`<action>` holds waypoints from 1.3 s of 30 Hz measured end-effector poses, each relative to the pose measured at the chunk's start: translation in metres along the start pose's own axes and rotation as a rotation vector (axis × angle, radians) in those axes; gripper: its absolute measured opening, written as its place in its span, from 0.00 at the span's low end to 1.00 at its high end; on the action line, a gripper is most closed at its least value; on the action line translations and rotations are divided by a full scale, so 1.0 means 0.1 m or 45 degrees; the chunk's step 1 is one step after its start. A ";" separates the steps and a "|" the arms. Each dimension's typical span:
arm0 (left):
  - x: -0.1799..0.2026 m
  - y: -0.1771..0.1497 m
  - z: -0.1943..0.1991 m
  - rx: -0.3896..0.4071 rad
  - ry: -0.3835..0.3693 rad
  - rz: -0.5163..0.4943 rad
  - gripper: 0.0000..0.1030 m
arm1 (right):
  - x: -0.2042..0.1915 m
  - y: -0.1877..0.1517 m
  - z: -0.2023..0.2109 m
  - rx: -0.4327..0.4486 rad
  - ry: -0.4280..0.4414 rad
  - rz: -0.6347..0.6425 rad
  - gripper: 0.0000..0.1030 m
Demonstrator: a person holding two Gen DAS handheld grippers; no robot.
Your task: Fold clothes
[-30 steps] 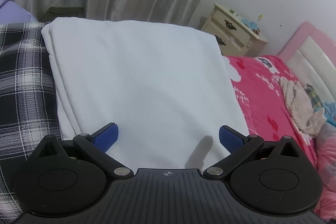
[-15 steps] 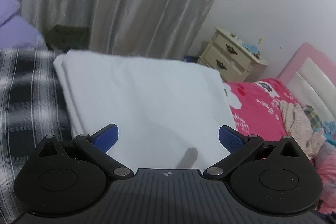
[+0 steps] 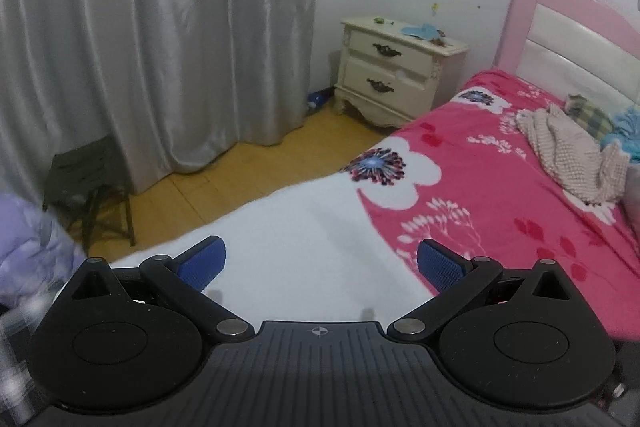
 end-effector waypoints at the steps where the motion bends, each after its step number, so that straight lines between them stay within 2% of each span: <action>1: 0.00 0.02 -0.03 -0.002 0.000 -0.012 0.99 | 0.02 -0.10 -0.01 -0.032 0.020 0.002 0.40; 3: 0.00 0.06 -0.08 0.007 0.016 -0.046 0.99 | 0.05 -0.28 0.02 -0.057 0.039 0.009 0.34; 5: -0.01 0.12 -0.13 0.019 0.042 -0.067 0.98 | 0.11 -0.34 0.14 -0.001 0.044 -0.013 0.28; 6: -0.01 0.16 -0.16 0.020 0.045 -0.073 0.98 | 0.14 -0.31 0.21 0.047 0.050 -0.036 0.28; 8: 0.05 0.18 -0.28 0.006 0.001 -0.070 0.97 | 0.17 -0.21 0.29 0.137 0.068 -0.059 0.28; 10: 0.12 0.20 -0.42 -0.006 -0.052 -0.060 0.96 | 0.11 -0.15 0.27 0.159 0.081 -0.047 0.28; 11: 0.14 0.18 -0.50 0.001 -0.071 -0.044 0.96 | 0.08 -0.14 0.25 0.154 0.086 -0.040 0.28; 14: 0.16 0.10 -0.77 -0.005 -0.067 0.059 0.96 | -0.03 -0.26 0.09 0.015 0.080 -0.014 0.28; 16: 0.10 0.10 -0.84 0.009 -0.044 0.152 0.94 | -0.01 -0.36 0.05 -0.093 0.019 -0.030 0.28; 18: 0.01 0.16 -0.75 0.048 -0.073 0.252 0.95 | 0.05 -0.39 0.18 -0.097 -0.014 -0.079 0.28; 20: -0.08 0.19 -0.56 0.067 -0.127 0.328 0.95 | 0.06 -0.32 0.35 -0.036 -0.035 -0.091 0.28; 23: -0.23 0.12 -0.19 0.078 -0.177 0.375 0.97 | 0.01 -0.19 0.49 0.060 -0.032 -0.048 0.28; 25: -0.32 0.05 0.04 0.077 -0.203 0.387 0.97 | 0.00 -0.12 0.42 0.075 -0.020 -0.053 0.28; 27: -0.42 -0.08 0.23 0.052 -0.217 0.348 0.98 | 0.05 -0.05 0.33 0.075 -0.003 -0.094 0.28; 31: -0.50 -0.43 0.49 -0.007 -0.259 0.203 0.98 | 0.44 0.04 0.14 -0.001 0.056 -0.336 0.28; 34: -0.39 -0.67 0.49 -0.062 -0.294 0.062 0.98 | 0.69 0.11 -0.03 -0.094 0.106 -0.474 0.29; 39: -0.09 -0.97 0.36 -0.124 -0.389 -0.115 0.98 | 0.87 0.26 -0.26 -0.123 0.178 -0.564 0.29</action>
Point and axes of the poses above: each gripper's, at about its wrist camera, not at the fingertips, and z roughly against the way its jaws point, x to its right, y to its top, the point moved 3 cm from there along -z, roughly the way its jaws point
